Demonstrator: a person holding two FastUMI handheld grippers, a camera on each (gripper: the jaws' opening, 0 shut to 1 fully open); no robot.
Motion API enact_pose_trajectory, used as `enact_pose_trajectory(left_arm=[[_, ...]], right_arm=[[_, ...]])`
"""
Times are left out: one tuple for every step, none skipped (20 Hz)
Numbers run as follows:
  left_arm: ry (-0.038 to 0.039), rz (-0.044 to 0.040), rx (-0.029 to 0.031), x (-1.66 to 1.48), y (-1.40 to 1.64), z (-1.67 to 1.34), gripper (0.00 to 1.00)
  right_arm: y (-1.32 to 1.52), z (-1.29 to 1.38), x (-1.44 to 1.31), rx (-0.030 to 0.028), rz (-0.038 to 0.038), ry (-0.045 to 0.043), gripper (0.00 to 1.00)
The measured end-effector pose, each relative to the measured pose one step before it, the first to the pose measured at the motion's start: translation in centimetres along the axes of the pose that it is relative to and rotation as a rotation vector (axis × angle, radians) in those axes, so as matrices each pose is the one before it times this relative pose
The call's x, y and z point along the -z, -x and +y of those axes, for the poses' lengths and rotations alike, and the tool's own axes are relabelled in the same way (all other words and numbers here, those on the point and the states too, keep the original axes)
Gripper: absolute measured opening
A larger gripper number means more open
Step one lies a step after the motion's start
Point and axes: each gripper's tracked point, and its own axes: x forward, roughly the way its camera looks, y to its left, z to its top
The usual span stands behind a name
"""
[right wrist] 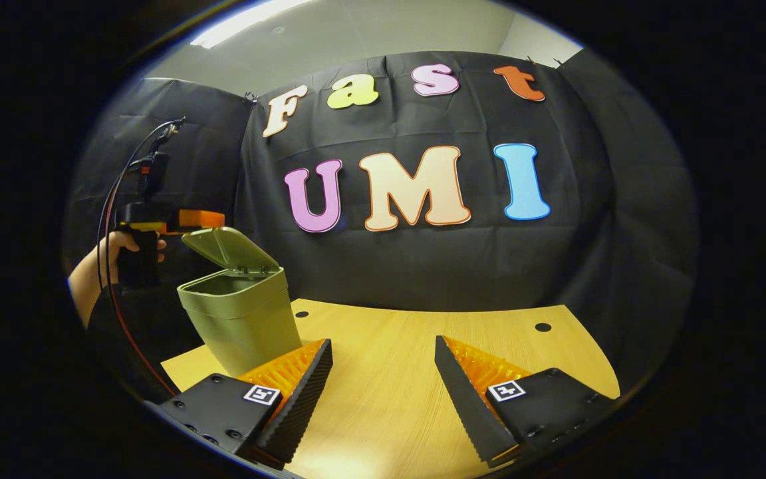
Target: Press the lid of the desktop garbage bin to open it, pick up the crumpled paper on the desktop and throw it into the bin, then pick up the pop can on the desktop and drop it into the bin, and finally close the garbage bin lid.
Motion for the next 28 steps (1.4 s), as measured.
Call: enact_pose_trajectory(left_arm=[[0.00676, 0.01275, -0.00243, 0.733, 0.328, -0.007, 0.94], [0.00261, 0.00921, -0.00322, 0.834, 0.208, 0.004, 0.94], [-0.00014, 0.00986, 0.00012, 0.829, 0.226, -0.017, 0.94], [-0.00219, 0.00414, 0.00296, 0.691, 0.177, -0.122, 0.94], [-0.00045, -0.00034, 0.0043, 0.56, 0.174, -0.074, 0.93], [0.00184, 0.00747, 0.00337, 0.7, 0.014, -0.101, 0.93], [0.00152, 0.01023, 0.00327, 0.859, 0.105, -0.034, 0.94], [0.0022, 0.01037, 0.00071, 0.673, 0.092, 0.051, 0.93], [0.00302, 0.01059, -0.00216, 0.663, 0.029, 0.056, 0.93], [0.00396, 0.00916, 0.00077, 0.434, -0.1, 0.021, 0.93], [0.0064, 0.00636, -0.00133, 0.438, 0.013, 0.084, 0.93], [0.00603, 0.00618, 0.00014, 0.413, -0.001, 0.033, 0.93], [0.0054, 0.00721, 0.00096, 0.358, 0.006, -0.008, 0.93], [-0.00031, 0.00662, 0.00037, 0.336, -0.015, -0.033, 0.93], [-0.00297, 0.00665, 0.00134, 0.364, -0.08, -0.038, 0.93], [-0.00609, 0.00557, 0.00024, 0.288, -0.009, -0.069, 0.93], [-0.00793, 0.0049, 0.00045, 0.322, -0.04, -0.088, 0.93], [-0.00945, 0.00957, -0.00021, 0.462, -0.046, -0.085, 0.93], [-0.0117, 0.0073, -0.00333, 0.2, 0.157, 0.077, 0.94], [-0.00393, -0.02125, 0.00157, -0.383, -0.021, -0.017, 0.94], [0.00466, 0.01391, 0.00069, 0.347, -0.061, -0.039, 0.94], [0.00085, 0.01391, -0.00105, 0.178, 0.001, 0.024, 0.93], [-0.00837, 0.00235, -0.00313, 0.138, 0.017, -0.123, 0.93], [-0.00895, 0.00641, -0.00391, 0.1, -0.171, -0.066, 0.94], [-0.01328, 0.01546, -0.0016, 0.53, 0.163, -0.059, 0.93], [-0.01352, -0.019, 0.00204, -0.17, 0.148, -0.006, 0.94], [0.02016, -0.00452, 0.00275, 0.111, -0.351, -0.058, 0.95], [0.02049, 0.02439, -0.00263, 0.391, -0.137, -0.05, 0.94]], right_arm=[[-0.014, 0.074, 0.036, -0.00587, 0.00093, 0.00341, 0.97], [-0.058, 0.153, 0.016, -0.00744, 0.00259, 0.00516, 0.97], [0.048, 0.151, 0.112, -0.00829, 0.00396, 0.007, 0.97], [0.046, 0.165, 0.083, -0.00839, 0.00366, 0.00689, 0.99], [-0.081, 0.324, 0.048, -0.00933, 0.00267, 0.00484, 0.97], [-0.127, 0.165, 0.089, -0.00633, 0.00498, 0.00312, 0.97], [-0.099, 0.083, 0.294, -0.00314, 0.00643, 0.00257, 0.97], [-0.122, 0.087, 0.063, -0.00385, 0.00478, 0.00235, 0.97], [0.001, 0.245, 0.097, -0.00377, 0.00258, 0.00074, 0.97], [-0.082, 0.124, 0.011, -0.00489, 0.00315, 0.00074, 0.97], [-0.012, 0.225, 0.215, -0.00427, 0.00379, 0.00268, 0.97], [-0.095, 0.112, 0.192, -0.00217, 0.00552, 0.00374, 0.97], [-0.135, 0.143, 0.216, -0.00217, 0.00515, 0.00307, 0.97], [-0.154, 0.096, 0.115, -0.00084, 0.0045, 0.00148, 0.97], [-0.105, 0.17, 0.25, -0.00143, 0.00443, -0.00012, 0.97], [-0.147, 0.147, 0.099, -0.00194, 0.00489, -0.00086, 0.97], [-0.159, 0.112, 0.146, -0.00099, 0.0027, -0.00056, 0.97], [-0.14, 0.132, -0.065, -0.00214, 0.0011, -0.00102, 0.97], [-0.102, 0.179, 0.058, -0.00185, -0.00073, -0.00137, 0.97], [-0.23, 0.057, -0.067, -0.00012, 0.00199, -0.00181, 0.97], [-0.232, 0.059, 0.188, 0.00274, 0.0052, -0.00263, 0.97], [-0.228, -0.037, 0.253, 0.00113, 0.0072, -0.00337, 0.97], [-0.208, 0.048, 0.104, 0.00229, 0.00336, -0.00533, 0.97], [-0.199, -0.032, 0.016, 0.00218, 0.00264, -0.00675, 0.97], [-0.005, 0.017, 0.151, 0.00102, 0.0001, -0.00805, 0.97], [-0.163, -0.075, -0.078, 0.00381, -0.00482, -0.0058, 0.97], [-0.034, -0.067, -0.156, 0.00472, -0.00553, -0.00523, 0.97], [0.041, 0.059, -0.323, -0.00085, -0.00731, -0.00657, 0.96]])
